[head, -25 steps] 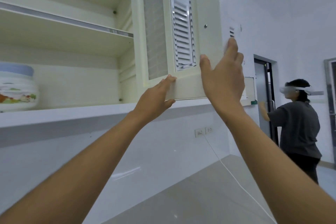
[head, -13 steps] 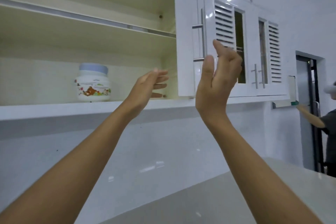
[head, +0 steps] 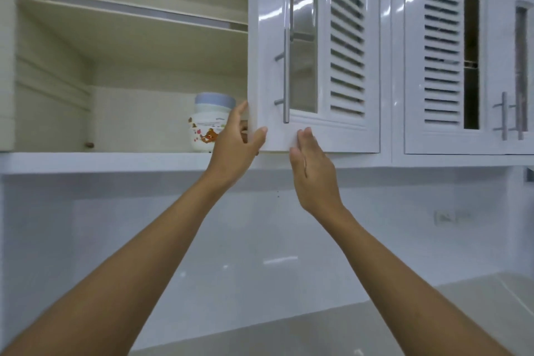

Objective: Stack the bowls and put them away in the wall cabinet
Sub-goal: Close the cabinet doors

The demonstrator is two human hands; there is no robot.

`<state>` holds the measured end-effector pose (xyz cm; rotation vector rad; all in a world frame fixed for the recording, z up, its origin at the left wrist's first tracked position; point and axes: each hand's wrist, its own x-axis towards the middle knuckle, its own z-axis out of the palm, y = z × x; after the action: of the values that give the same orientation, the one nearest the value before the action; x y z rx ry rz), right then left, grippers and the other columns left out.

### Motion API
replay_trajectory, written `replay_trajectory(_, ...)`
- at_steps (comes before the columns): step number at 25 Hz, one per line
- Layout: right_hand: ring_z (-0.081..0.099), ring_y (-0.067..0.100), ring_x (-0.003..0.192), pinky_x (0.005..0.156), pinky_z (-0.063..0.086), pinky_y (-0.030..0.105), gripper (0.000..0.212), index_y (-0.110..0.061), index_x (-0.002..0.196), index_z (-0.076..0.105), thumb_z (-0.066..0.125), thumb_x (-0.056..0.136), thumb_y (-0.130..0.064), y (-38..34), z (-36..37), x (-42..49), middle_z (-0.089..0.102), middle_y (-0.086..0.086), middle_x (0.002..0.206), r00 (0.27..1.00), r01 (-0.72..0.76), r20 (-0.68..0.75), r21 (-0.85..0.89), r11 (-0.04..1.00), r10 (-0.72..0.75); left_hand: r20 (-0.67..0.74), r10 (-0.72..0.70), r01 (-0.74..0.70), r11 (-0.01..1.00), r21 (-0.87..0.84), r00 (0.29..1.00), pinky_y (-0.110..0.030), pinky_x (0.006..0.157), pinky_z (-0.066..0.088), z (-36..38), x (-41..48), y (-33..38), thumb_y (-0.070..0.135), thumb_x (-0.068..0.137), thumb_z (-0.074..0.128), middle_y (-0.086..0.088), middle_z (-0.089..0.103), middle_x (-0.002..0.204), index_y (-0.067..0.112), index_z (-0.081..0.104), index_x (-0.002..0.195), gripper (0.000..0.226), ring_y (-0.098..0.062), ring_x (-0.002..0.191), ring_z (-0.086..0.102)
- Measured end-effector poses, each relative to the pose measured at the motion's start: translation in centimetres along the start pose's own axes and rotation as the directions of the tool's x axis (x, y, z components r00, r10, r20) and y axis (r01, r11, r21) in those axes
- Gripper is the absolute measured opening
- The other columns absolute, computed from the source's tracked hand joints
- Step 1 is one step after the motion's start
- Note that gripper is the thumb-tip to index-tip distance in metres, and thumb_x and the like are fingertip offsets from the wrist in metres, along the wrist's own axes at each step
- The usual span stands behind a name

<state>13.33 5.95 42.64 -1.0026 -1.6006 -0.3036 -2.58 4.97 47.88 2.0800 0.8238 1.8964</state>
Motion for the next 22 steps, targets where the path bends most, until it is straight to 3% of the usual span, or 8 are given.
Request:
replay_trajectory(2, 0.005, 0.012, 0.148, 0.121, 0.013, 0.043, 0.056, -0.018, 0.152, 0.013, 0.02, 0.102, -0.043, 0.7, 1.3, 0.4, 0.007, -0.001, 0.162, 0.998, 0.026, 0.062, -0.099, 0.995, -0.02, 0.002, 0.083, -0.081, 0.972, 0.221, 0.997, -0.042, 0.103, 0.048, -0.4, 0.3, -1.7, 0.019, 0.093, 0.055, -0.008, 0.052, 0.142, 0.02, 0.02, 0.153, 0.069, -0.025, 0.124, 0.055)
replay_trajectory(4, -0.001, 0.012, 0.149, 0.12, 0.01, 0.047, 0.058, -0.02, 0.153, 0.008, 0.018, 0.102, -0.044, 1.4, 2.5, 0.8, 0.0, -0.003, 0.162, 0.992, 0.037, 0.125, -0.162, 0.986, -0.017, 0.064, 0.206, -0.211, 0.86, 0.465, 0.977, -0.038, 0.117, 0.032, -0.6, 0.4, -3.5, 0.015, 0.094, 0.053, -0.008, 0.022, 0.162, 0.012, 0.011, 0.155, 0.074, -0.024, 0.146, 0.028)
replay_trajectory(7, -0.011, 0.011, 0.148, 0.12, 0.0, 0.051, 0.059, -0.027, 0.152, -0.003, 0.013, 0.1, -0.048, 2.5, 3.8, 1.4, -0.012, -0.008, 0.161, 0.979, 0.062, 0.201, -0.226, 0.972, -0.016, 0.102, 0.277, -0.267, 0.661, 0.702, 0.955, -0.03, 0.111, 0.031, -1.0, 0.1, -5.9, 0.016, 0.092, 0.052, -0.005, -0.004, 0.165, 0.012, 0.008, 0.155, 0.077, -0.024, 0.151, 0.013)
replay_trajectory(11, -0.016, 0.011, 0.147, 0.116, -0.007, 0.052, 0.059, -0.031, 0.15, -0.01, 0.012, 0.099, -0.052, 3.8, 5.2, 2.1, -0.02, -0.01, 0.159, 0.968, 0.091, 0.249, -0.288, 0.953, -0.018, 0.18, 0.203, -0.258, 0.478, 0.84, 0.962, -0.042, 0.124, 0.016, -1.4, -0.3, -8.2, 0.023, 0.095, 0.044, -0.009, -0.002, 0.165, 0.008, 0.006, 0.155, 0.072, -0.025, 0.152, 0.001)
replay_trajectory(18, -0.015, 0.012, 0.147, 0.113, -0.009, 0.058, 0.059, -0.032, 0.151, -0.009, 0.01, 0.099, -0.052, 5.4, 6.8, 2.3, -0.02, -0.011, 0.159, 0.949, 0.113, 0.314, -0.36, 0.926, 0.007, 0.175, 0.068, -0.188, 0.35, 0.918, 0.982, -0.045, 0.123, 0.006, -1.7, 0.5, -9.7, 0.029, 0.098, 0.033, -0.003, 0.001, 0.166, 0.012, 0.01, 0.155, 0.064, -0.023, 0.153, -0.004)
replay_trajectory(22, -0.008, 0.014, 0.148, 0.115, -0.005, 0.058, 0.057, -0.028, 0.152, 0.0, 0.014, 0.101, -0.048, 5.3, 7.0, 2.0, -0.011, -0.007, 0.161, 0.96, 0.112, 0.279, -0.373, 0.921, -0.004, 0.189, 0.033, -0.189, 0.351, 0.917, 0.981, -0.045, 0.123, 0.006, -1.9, 0.6, -9.4, 0.027, 0.098, 0.032, -0.003, 0.002, 0.166, 0.013, 0.01, 0.155, 0.062, -0.023, 0.153, -0.004)
